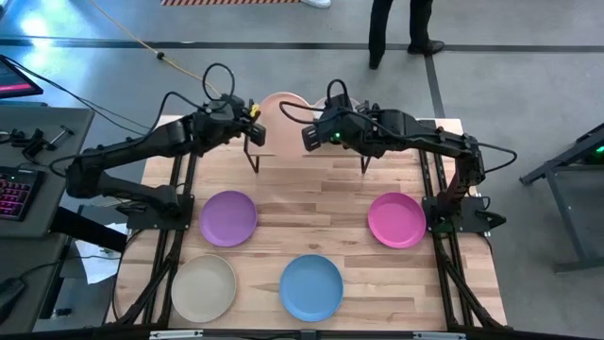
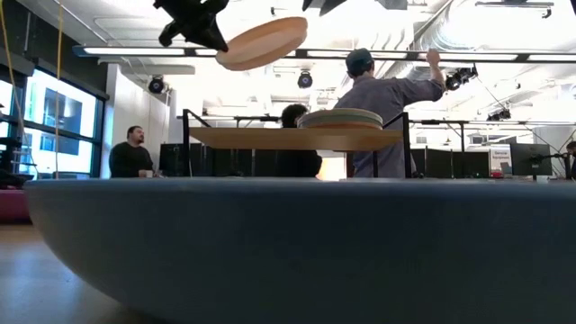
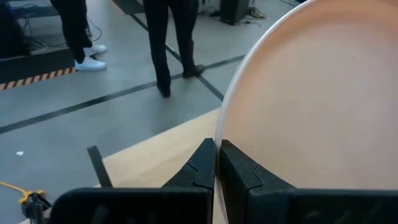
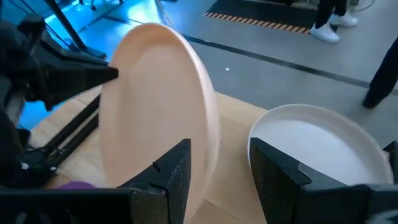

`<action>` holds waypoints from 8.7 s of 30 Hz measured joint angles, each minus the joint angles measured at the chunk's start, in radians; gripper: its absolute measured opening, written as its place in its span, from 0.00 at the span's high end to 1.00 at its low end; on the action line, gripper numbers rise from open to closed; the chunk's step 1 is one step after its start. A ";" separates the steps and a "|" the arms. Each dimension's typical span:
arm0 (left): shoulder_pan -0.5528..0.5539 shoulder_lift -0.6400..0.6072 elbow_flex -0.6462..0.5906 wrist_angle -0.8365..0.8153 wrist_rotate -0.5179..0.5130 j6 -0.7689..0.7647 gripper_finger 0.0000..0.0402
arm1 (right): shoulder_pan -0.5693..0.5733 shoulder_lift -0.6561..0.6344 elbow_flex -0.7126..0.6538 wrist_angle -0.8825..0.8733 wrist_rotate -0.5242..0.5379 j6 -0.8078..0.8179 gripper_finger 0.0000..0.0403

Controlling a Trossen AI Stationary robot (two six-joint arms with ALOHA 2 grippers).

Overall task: Place and stack plates onto a shelf
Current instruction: Stack the light pink plate on top of the gray plate on the shelf, then put the purple plate on the shelf to the left of the piled plates

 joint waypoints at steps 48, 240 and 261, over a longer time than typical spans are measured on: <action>-0.122 0.018 0.000 0.053 -0.095 0.042 0.98 | -0.010 0.022 0.000 -0.045 -0.083 0.030 0.99; -0.082 -0.152 -0.001 -0.329 -0.003 0.005 0.79 | -0.769 0.051 0.000 -0.474 -0.920 -0.621 0.72; -0.347 0.034 -0.002 -0.625 0.137 -0.258 0.79 | -0.277 -0.053 0.001 -0.491 -0.774 -0.292 0.72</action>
